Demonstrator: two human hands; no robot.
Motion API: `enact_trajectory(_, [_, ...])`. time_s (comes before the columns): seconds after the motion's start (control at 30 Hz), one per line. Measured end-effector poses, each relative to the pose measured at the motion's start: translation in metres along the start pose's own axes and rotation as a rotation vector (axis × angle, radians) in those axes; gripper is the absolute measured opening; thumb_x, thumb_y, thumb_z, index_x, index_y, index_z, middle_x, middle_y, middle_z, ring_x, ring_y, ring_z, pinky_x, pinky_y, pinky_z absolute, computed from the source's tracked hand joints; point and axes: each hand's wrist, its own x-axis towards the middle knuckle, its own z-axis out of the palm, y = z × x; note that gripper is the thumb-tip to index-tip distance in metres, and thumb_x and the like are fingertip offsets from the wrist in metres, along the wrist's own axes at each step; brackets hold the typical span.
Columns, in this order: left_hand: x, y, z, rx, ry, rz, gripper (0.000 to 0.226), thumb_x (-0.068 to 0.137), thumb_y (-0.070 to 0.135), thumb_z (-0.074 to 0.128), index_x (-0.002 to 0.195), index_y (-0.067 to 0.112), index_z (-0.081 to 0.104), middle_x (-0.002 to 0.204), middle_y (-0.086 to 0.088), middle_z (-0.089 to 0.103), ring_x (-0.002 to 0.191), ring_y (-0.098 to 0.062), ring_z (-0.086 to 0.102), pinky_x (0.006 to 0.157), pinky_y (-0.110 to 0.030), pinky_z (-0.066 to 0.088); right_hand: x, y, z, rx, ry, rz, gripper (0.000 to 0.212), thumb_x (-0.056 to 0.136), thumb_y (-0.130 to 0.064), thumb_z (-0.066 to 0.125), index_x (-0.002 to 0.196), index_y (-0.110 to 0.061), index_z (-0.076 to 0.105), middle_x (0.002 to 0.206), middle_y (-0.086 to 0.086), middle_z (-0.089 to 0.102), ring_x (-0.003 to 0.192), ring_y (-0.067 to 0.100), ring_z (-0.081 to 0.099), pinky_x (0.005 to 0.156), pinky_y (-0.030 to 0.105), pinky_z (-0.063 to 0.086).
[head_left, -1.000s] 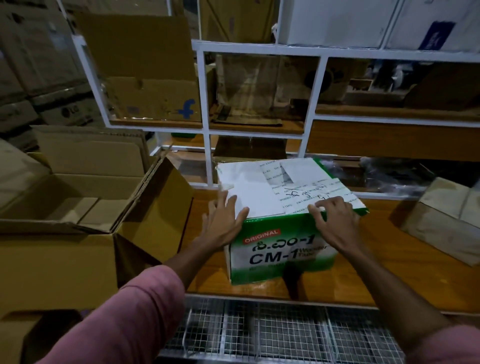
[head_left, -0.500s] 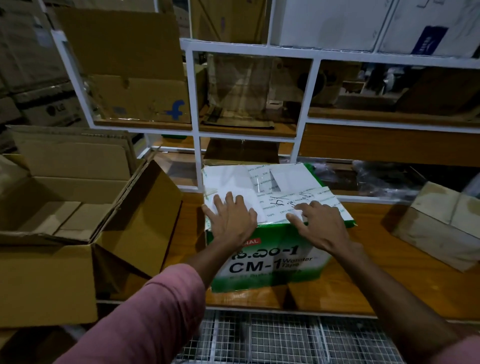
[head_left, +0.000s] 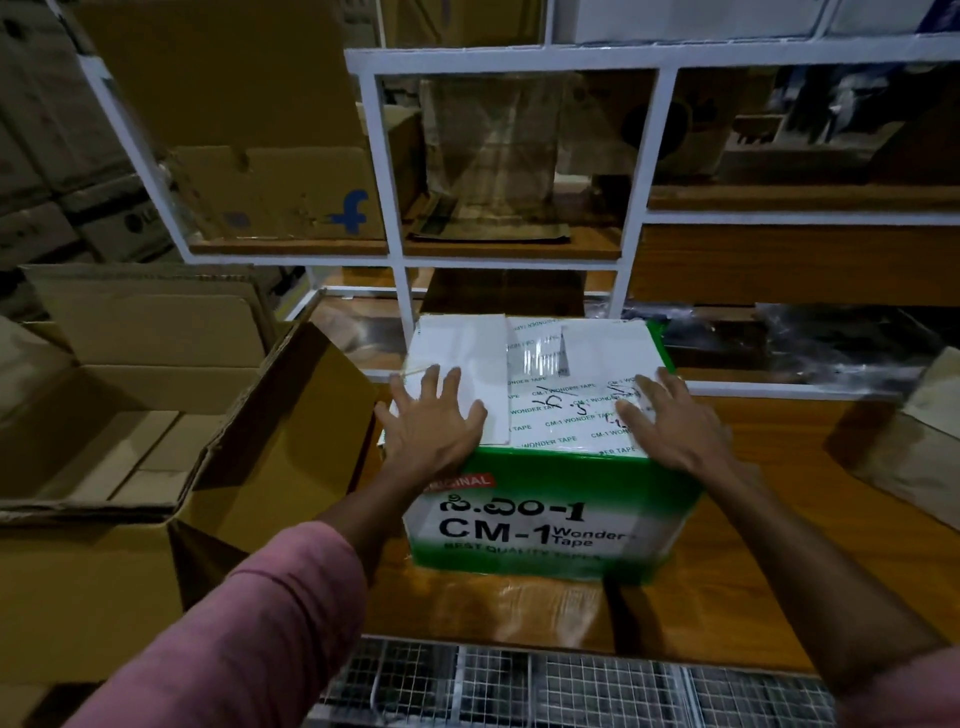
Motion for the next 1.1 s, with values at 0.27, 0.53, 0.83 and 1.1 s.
enact_trajectory(0.27, [0.037, -0.023, -0.004, 0.081, -0.191, 0.014, 0.087, 0.085, 0.087, 0.013, 0.161, 0.045, 0.001, 0.172, 0.012, -0.008, 0.15, -0.054, 0.012, 0.117, -0.07, 0.02, 0.023, 0.004, -0.002, -0.006, -0.05, -0.042, 0.086, 0.09, -0.084, 0.016, 0.162, -0.038, 0.015, 0.172, -0.005, -0.004, 0.153, 0.035, 0.025, 0.115, 0.069, 0.021])
enact_trajectory(0.53, [0.042, -0.033, -0.002, 0.003, -0.125, -0.016, 0.088, 0.088, 0.084, 0.018, 0.163, 0.039, 0.01, 0.172, 0.011, -0.004, 0.15, -0.039, 0.032, 0.113, -0.061, 0.033, 0.026, -0.002, -0.005, -0.041, -0.074, -0.033, 0.09, 0.085, -0.087, 0.011, 0.162, -0.039, 0.01, 0.171, -0.005, -0.009, 0.153, 0.036, 0.024, 0.115, 0.068, 0.022])
enact_trajectory(0.83, [0.031, -0.055, -0.016, -0.019, -0.143, 0.026, 0.079, 0.096, 0.075, 0.025, 0.163, 0.035, 0.011, 0.172, 0.012, -0.007, 0.147, -0.049, 0.028, 0.113, -0.063, 0.031, 0.001, -0.036, 0.006, -0.061, -0.045, 0.016, 0.089, 0.087, -0.086, 0.015, 0.162, -0.037, 0.013, 0.172, -0.005, -0.004, 0.153, 0.034, 0.023, 0.114, 0.07, 0.022])
enact_trajectory(1.1, [0.009, -0.081, -0.034, -0.099, -0.126, 0.143, 0.079, 0.098, 0.07, 0.035, 0.163, 0.031, 0.017, 0.172, 0.012, 0.003, 0.145, -0.047, 0.031, 0.111, -0.059, 0.034, -0.056, -0.07, 0.015, 0.019, 0.123, 0.077, 0.09, 0.084, -0.081, 0.023, 0.157, -0.028, 0.032, 0.17, -0.001, 0.015, 0.149, 0.032, 0.033, 0.111, 0.072, 0.027])
